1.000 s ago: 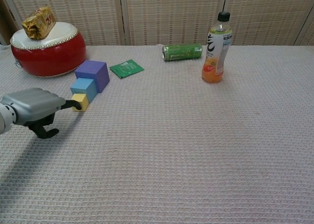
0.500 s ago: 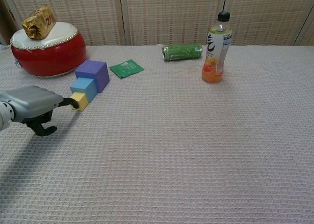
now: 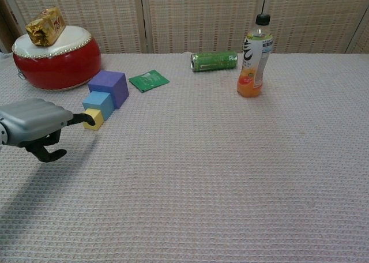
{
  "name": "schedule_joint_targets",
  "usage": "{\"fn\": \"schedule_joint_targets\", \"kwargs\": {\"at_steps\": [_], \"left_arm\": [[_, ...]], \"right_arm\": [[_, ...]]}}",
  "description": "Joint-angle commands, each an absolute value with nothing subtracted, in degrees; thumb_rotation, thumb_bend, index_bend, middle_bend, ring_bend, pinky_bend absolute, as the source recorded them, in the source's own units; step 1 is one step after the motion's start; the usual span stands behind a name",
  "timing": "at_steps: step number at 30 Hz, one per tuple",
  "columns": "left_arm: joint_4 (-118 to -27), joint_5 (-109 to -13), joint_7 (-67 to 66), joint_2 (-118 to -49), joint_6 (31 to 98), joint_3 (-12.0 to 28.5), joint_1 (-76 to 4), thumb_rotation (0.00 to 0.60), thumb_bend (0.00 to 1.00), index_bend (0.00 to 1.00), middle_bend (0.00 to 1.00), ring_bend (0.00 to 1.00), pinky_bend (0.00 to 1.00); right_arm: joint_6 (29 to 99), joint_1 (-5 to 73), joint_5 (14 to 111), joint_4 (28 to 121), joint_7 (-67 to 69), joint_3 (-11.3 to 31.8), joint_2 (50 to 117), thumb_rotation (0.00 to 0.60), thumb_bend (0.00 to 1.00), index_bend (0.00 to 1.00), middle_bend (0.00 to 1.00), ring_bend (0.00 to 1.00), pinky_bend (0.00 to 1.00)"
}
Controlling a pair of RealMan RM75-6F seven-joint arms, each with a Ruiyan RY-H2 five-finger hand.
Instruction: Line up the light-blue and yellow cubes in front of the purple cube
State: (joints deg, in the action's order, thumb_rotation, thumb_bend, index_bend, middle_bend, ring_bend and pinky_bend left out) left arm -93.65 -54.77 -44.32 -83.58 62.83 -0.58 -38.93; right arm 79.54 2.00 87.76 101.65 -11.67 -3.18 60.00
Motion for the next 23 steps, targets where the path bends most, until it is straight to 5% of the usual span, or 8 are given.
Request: {"fn": "schedule_joint_targets", "kwargs": {"at_steps": [1, 5, 7, 8, 9, 12, 15, 23], "left_arm": [[-103.3, -63.6, -43.0, -77.3, 72.3, -3.0, -34.5, 0.6, 0.44, 0.15, 1.0, 1.0, 1.0], [-110.5, -68.4, -40.9, -70.2, 82.4, -7.7, -26.6, 0.6, 0.44, 0.07, 0.89, 0.97, 1.0], [-112.0, -67.9, -39.8, -68.1, 85.0, -9.2, -23.6, 0.6, 0.44, 0.02, 0.66, 0.81, 0.98], [-111.6, -68.1, -38.4, -67.5, 86.3, -9.8, -21.9, 0.6, 0.44, 0.0, 0.5, 0.65, 0.93], [-110.0, -69.4, -36.1, -67.2, 88.4, -10.9, -19.5, 0.6, 0.44, 0.0, 0.36, 0.47, 0.83], [-100.9, -76.2, -27.4, -69.8, 95.6, -13.1, -12.6, 0.6, 0.44, 0.0, 0.14, 0.18, 0.49], [-93.2, -80.3, -22.0, -73.4, 99.5, -13.7, -8.1, 0.6, 0.43, 0.0, 0.09, 0.09, 0.35], [-93.1, -86.5, -16.6, -70.1, 97.3, -14.9, -6.7, 0.6, 0.42, 0.0, 0.09, 0.1, 0.33]], "right_arm": [[79.8, 1.9, 88.3, 101.8, -11.6, -3.4, 59.9, 0.5, 0.0, 0.0, 0.0, 0.0, 0.0], [80.6, 1.5, 89.7, 102.1, -11.6, -3.9, 59.8, 0.5, 0.0, 0.0, 0.0, 0.0, 0.0], [80.8, 1.3, 90.1, 102.2, -11.9, -4.2, 59.8, 0.5, 0.0, 0.0, 0.0, 0.0, 0.0], [80.9, 1.2, 90.4, 102.4, -12.0, -4.4, 59.8, 0.5, 0.0, 0.0, 0.0, 0.0, 0.0], [81.1, 1.0, 91.0, 102.7, -12.3, -4.7, 59.7, 0.5, 0.0, 0.0, 0.0, 0.0, 0.0], [82.8, 0.1, 93.2, 103.0, -13.5, -5.5, 59.9, 0.5, 0.0, 0.0, 0.0, 0.0, 0.0], [84.2, -0.7, 95.0, 103.0, -14.4, -6.2, 60.3, 0.5, 0.0, 0.0, 0.0, 0.0, 0.0], [85.2, -1.4, 95.6, 103.0, -14.8, -6.2, 60.1, 0.5, 0.0, 0.0, 0.0, 0.0, 0.0]]}}
